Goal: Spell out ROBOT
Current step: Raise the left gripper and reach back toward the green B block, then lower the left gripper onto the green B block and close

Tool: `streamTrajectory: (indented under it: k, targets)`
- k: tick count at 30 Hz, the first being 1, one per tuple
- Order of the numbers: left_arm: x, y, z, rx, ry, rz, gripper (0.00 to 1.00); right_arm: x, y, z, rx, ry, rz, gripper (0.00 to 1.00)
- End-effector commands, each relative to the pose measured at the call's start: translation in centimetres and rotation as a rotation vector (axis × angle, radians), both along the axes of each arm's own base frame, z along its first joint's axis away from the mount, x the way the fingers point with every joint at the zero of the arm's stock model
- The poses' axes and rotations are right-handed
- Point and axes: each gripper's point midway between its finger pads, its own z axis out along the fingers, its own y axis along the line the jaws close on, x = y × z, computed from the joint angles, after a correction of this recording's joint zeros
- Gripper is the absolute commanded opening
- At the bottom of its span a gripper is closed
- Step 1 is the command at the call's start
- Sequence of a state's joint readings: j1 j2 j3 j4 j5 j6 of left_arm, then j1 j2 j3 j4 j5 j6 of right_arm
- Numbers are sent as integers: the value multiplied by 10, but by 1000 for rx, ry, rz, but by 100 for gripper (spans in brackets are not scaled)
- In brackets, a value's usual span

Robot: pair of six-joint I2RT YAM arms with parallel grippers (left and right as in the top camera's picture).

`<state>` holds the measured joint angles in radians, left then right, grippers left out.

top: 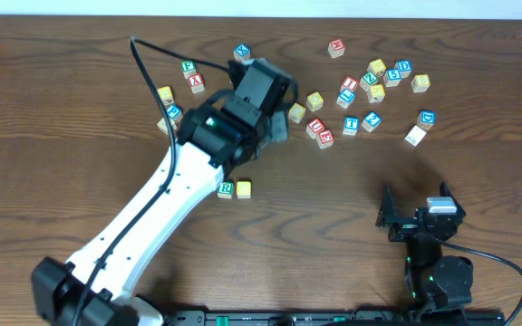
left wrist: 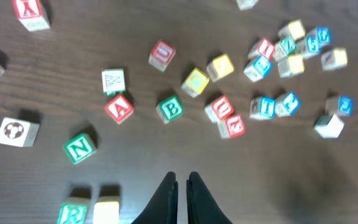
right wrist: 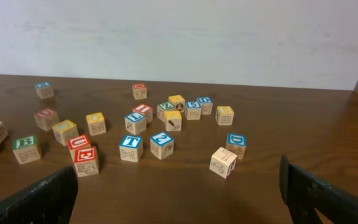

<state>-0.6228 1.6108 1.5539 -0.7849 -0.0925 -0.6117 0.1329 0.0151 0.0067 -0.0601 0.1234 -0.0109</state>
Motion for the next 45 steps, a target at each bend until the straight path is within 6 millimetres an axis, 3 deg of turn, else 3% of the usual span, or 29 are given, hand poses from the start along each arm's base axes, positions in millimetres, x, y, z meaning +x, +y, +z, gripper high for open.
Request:
streamTrajectory:
  k: [1,2,6,10,15,18,29,45]
  targets:
    - [21,-3,9,7,-9,79,8,0,-2,-1,10,4,-6,99]
    - [24,-5,8,16,3,79,8,0,-2,-1,10,4,-6,99]
    - [40,-16,-7,70,74,80,26,0,-2,-1,10,4,-6,99]
    - [54,-26,-28,81,129,120,29,0,-2,-1,10,4,-6,99]
    - [65,-34,-59,84,167,160,70,0,-2,-1,10,4,-6,99]
    - [67,-36,-81,104,201,172,79,0,-2,-1,10,4,-6,99]
    - [78,-43,-145,101,277,283,82,0,-2,-1,10,4,-6,99]
    - [75,-42,-189,139,340,327,82,0,-2,-1,10,4,-6,99]
